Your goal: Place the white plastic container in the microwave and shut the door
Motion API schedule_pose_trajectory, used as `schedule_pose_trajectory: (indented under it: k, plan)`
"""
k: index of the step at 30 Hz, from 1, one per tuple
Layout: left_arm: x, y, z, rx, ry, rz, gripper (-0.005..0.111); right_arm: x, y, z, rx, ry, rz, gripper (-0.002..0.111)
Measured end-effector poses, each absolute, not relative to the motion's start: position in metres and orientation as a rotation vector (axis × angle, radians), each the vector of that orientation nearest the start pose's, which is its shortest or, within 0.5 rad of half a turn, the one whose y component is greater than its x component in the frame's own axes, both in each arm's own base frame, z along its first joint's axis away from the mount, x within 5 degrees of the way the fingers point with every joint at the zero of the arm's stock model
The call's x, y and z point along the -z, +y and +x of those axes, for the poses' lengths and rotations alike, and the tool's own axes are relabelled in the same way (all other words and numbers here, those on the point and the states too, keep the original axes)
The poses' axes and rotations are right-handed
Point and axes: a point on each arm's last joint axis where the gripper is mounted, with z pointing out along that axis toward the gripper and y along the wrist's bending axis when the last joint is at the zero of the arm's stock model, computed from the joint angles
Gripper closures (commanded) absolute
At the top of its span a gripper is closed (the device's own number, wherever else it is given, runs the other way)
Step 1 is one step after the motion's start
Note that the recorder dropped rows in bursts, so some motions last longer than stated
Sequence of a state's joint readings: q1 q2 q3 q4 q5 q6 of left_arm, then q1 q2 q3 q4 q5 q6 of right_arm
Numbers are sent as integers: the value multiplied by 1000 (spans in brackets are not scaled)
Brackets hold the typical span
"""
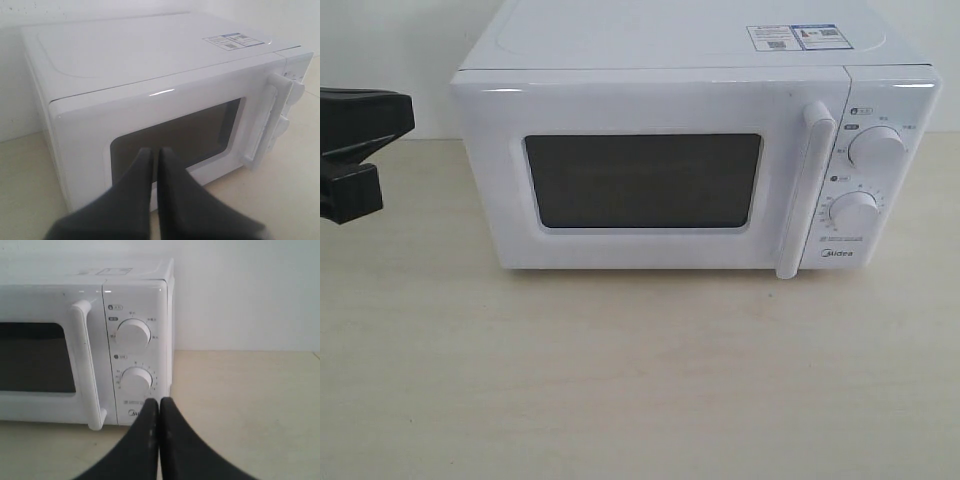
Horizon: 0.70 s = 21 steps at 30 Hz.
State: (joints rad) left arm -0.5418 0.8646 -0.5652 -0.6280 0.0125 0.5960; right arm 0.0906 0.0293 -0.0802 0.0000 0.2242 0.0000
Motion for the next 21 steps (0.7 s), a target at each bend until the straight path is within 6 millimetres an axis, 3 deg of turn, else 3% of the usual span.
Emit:
schedule_pose_trajectory:
  k: [5, 21]
  plan:
    - [-311, -96, 158, 416, 1753, 462, 102, -194, 5, 56, -94, 1712, -44, 109]
    - [-311, -96, 158, 416, 1753, 462, 102, -183, -3, 54, 0, 1819, 114, 109]
